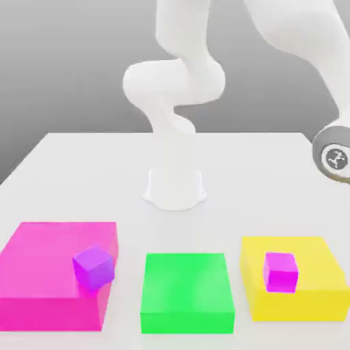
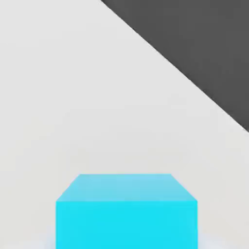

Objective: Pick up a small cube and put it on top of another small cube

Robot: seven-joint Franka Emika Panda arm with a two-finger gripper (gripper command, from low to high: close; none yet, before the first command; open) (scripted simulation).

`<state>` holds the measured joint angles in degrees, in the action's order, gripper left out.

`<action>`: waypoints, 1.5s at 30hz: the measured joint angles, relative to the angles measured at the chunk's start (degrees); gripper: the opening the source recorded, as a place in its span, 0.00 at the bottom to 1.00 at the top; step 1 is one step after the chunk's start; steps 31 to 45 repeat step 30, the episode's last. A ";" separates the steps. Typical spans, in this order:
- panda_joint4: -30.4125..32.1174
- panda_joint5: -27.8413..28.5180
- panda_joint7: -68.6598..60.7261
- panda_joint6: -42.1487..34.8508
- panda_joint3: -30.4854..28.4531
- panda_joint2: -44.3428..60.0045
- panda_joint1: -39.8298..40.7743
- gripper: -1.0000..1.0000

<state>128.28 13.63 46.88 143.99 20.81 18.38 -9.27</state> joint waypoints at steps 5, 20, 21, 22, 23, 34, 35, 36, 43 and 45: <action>4.17 -0.22 -3.11 -2.28 -5.02 -6.61 5.99 0.00; 16.88 -12.66 -20.71 -7.60 -18.41 -27.26 25.79 0.00; 17.51 -13.48 -21.74 -7.79 -19.50 -28.05 26.54 0.00; 17.91 -13.75 -22.17 -7.48 -20.14 -28.05 27.28 0.00; 18.38 -13.96 -22.43 -6.09 -20.48 -27.11 27.58 0.00; 20.34 -13.90 -22.52 2.10 -21.14 -20.85 27.70 1.00; 20.34 -13.90 -22.52 2.10 -21.14 -20.85 27.70 1.00; 20.34 -13.90 -22.52 2.10 -21.14 -20.85 27.70 1.00; 20.34 -13.90 -22.52 2.10 -21.14 -20.85 27.70 1.00; 20.34 -13.90 -22.52 2.10 -21.14 -20.85 27.70 1.00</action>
